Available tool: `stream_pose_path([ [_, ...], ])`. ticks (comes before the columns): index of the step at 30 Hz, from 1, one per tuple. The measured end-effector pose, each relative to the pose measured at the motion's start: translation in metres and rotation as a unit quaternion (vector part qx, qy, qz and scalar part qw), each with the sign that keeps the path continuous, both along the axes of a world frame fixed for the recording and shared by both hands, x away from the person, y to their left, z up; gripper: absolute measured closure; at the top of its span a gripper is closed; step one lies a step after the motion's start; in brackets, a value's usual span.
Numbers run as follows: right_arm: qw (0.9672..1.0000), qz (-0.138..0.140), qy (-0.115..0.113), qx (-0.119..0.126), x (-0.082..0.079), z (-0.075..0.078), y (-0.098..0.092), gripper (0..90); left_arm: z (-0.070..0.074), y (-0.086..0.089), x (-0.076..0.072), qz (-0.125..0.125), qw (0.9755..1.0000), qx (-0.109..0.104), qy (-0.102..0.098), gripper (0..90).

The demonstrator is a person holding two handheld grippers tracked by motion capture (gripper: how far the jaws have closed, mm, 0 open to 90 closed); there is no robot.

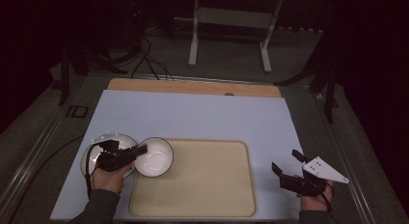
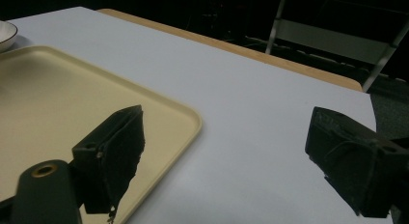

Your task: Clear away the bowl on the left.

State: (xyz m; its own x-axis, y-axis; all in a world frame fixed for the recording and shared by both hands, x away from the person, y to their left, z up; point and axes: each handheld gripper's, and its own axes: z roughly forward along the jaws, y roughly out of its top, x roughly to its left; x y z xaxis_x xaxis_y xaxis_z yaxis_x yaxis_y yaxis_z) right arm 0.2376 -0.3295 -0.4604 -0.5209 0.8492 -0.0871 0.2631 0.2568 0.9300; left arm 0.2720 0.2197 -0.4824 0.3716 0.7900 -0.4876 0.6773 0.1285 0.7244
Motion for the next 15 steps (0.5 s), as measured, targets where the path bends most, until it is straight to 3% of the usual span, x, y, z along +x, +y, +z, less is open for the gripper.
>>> stream_pose_path([
  [15,1.0000,0.000,0.000,0.000,0.0002,-0.0002,-0.0002,13.5,-0.0031,-0.0101,0.0033,-0.013,0.9999,0.005,0.004,77.3],
])
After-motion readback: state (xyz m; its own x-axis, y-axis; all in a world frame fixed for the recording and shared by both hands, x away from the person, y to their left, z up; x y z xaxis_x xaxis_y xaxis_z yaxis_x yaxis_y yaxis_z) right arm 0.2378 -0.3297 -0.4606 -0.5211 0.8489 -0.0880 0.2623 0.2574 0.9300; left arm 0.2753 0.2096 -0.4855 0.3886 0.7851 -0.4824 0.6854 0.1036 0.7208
